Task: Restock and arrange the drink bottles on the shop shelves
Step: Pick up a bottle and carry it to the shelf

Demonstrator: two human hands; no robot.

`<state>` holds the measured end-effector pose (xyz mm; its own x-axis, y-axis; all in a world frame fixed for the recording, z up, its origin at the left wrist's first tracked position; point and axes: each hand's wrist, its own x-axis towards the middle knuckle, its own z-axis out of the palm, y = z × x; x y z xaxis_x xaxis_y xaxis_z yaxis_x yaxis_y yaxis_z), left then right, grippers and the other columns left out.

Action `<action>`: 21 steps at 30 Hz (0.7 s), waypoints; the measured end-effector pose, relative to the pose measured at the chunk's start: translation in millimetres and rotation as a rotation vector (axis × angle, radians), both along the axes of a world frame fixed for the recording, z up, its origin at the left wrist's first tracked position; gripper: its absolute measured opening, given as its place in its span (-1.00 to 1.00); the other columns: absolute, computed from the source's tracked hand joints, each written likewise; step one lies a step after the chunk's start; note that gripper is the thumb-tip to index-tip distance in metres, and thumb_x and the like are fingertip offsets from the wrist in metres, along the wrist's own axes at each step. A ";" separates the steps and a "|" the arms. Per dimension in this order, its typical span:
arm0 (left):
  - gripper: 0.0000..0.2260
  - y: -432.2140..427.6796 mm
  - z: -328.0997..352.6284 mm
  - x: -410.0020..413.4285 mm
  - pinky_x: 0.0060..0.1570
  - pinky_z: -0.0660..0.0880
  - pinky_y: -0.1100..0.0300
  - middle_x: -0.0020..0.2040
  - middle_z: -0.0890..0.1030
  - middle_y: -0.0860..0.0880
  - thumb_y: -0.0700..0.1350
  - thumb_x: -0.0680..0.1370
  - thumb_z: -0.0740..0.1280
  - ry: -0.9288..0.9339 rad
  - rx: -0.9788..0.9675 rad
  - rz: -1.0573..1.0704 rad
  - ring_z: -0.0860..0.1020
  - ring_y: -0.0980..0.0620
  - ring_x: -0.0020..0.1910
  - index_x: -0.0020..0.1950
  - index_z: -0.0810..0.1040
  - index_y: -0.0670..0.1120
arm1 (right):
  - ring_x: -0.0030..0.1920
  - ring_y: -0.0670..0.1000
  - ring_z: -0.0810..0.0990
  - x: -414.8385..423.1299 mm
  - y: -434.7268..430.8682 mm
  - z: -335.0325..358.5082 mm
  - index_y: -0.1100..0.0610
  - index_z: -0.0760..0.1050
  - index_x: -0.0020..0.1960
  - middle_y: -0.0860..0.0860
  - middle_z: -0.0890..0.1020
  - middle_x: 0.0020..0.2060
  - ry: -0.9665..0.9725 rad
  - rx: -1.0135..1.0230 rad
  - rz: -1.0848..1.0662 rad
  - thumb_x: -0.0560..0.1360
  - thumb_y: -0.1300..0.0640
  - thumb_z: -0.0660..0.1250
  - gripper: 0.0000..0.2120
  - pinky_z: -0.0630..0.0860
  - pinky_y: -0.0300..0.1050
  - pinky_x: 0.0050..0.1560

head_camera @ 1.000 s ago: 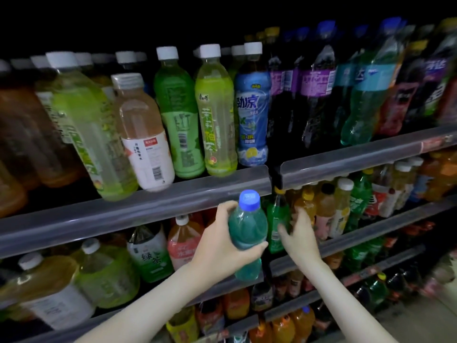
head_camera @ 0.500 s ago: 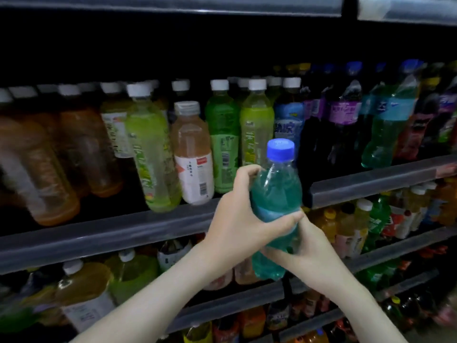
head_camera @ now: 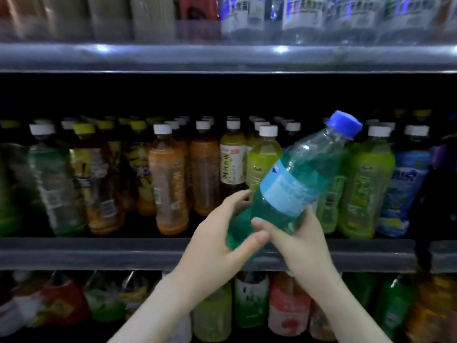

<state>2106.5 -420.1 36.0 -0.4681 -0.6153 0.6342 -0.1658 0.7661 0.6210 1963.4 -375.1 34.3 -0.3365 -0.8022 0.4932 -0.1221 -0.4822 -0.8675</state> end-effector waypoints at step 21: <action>-0.21 -60.2 2.7 25.8 -0.07 0.49 0.36 -0.01 0.49 0.26 0.05 0.35 0.52 0.186 0.126 0.247 0.53 0.23 0.00 0.47 0.17 0.07 | 0.33 0.19 0.21 0.4 -74.4 31.9 -0.04 0.09 0.52 0.22 0.28 0.41 1.051 -0.061 -1.032 0.38 -0.19 0.35 -0.19 0.11 0.12 0.25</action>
<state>2132.2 -480.3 38.7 -0.1786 -0.7749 0.6064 -0.2119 0.6321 0.7453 1963.8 -449.6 66.2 -0.2074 -0.4044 0.8908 -0.9734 0.1757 -0.1469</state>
